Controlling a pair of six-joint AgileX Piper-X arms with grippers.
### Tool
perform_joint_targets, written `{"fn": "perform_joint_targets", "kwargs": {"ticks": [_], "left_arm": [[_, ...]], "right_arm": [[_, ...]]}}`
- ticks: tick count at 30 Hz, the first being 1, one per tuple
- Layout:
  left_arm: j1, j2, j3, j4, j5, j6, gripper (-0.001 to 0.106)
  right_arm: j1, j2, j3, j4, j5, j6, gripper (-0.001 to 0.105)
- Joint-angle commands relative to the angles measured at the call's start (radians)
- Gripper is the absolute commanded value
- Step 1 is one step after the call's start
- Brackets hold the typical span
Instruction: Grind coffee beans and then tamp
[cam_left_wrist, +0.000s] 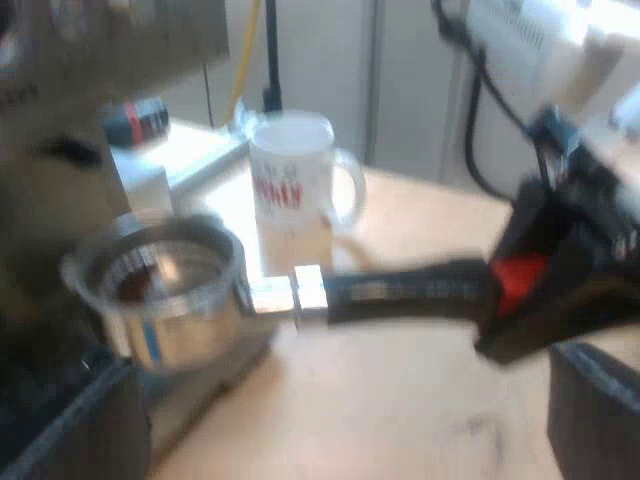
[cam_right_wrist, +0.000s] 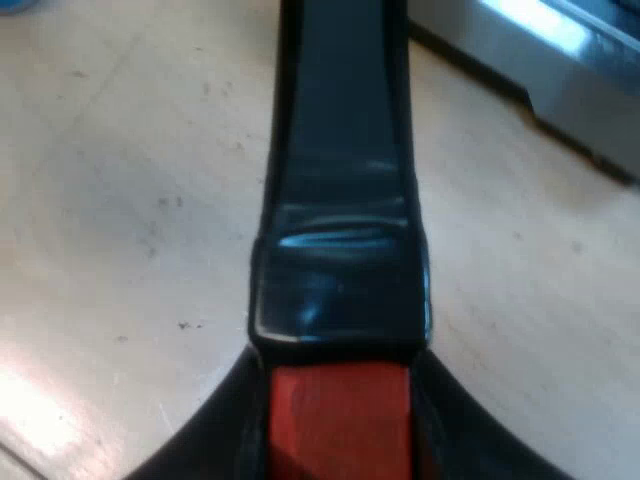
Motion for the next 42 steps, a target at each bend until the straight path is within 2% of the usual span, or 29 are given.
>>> {"fn": "perform_joint_targets", "kwargs": {"ticks": [1, 4, 6, 11, 16, 21, 23, 25, 28, 36, 42], "left_arm": [[-0.002, -0.004, -0.01, 0.096, 0.018, -0.015, 0.082], [-0.002, -0.004, -0.01, 0.137, 0.018, -0.013, 0.082], [-0.002, -0.004, -0.01, 0.134, 0.015, -0.013, 0.082], [-0.002, 0.009, -0.01, 0.136, 0.013, -0.013, 0.082], [-0.002, 0.094, -0.01, 0.134, 0.015, -0.013, 0.082], [-0.002, 0.209, -0.01, 0.134, 0.015, 0.02, 0.082], [-0.002, 0.248, -0.01, 0.134, 0.015, 0.025, 0.082], [-0.002, 0.293, -0.01, 0.121, 0.024, 0.025, 0.082], [-0.002, 0.364, -0.01, 0.096, 0.041, 0.025, 0.082], [-0.002, 0.509, -0.01, 0.02, 0.045, 0.025, 0.082], [-0.002, 0.526, -0.01, 0.006, 0.045, 0.025, 0.082]], "right_arm": [[0.001, -0.026, -0.013, -0.015, -0.004, -0.072, 0.0], [0.001, -0.027, 0.003, -0.034, -0.046, -0.132, 0.0], [0.001, -0.028, 0.023, -0.06, -0.063, -0.146, 0.0], [0.001, -0.028, 0.111, -0.167, -0.096, -0.147, 0.0], [0.001, -0.028, 0.212, -0.269, -0.114, -0.147, 0.0], [0.001, -0.028, 0.294, -0.316, -0.128, -0.129, 0.0], [0.001, -0.028, 0.294, -0.316, -0.128, -0.129, 0.0], [0.001, -0.028, 0.353, -0.375, -0.137, -0.119, 0.0], [-0.005, -0.028, 0.381, -0.39, -0.141, -0.075, 0.0], [-0.005, 0.04, 0.394, -0.401, -0.141, -0.063, 0.0], [-0.005, 0.118, 0.394, -0.437, -0.148, -0.008, 0.0]]}}
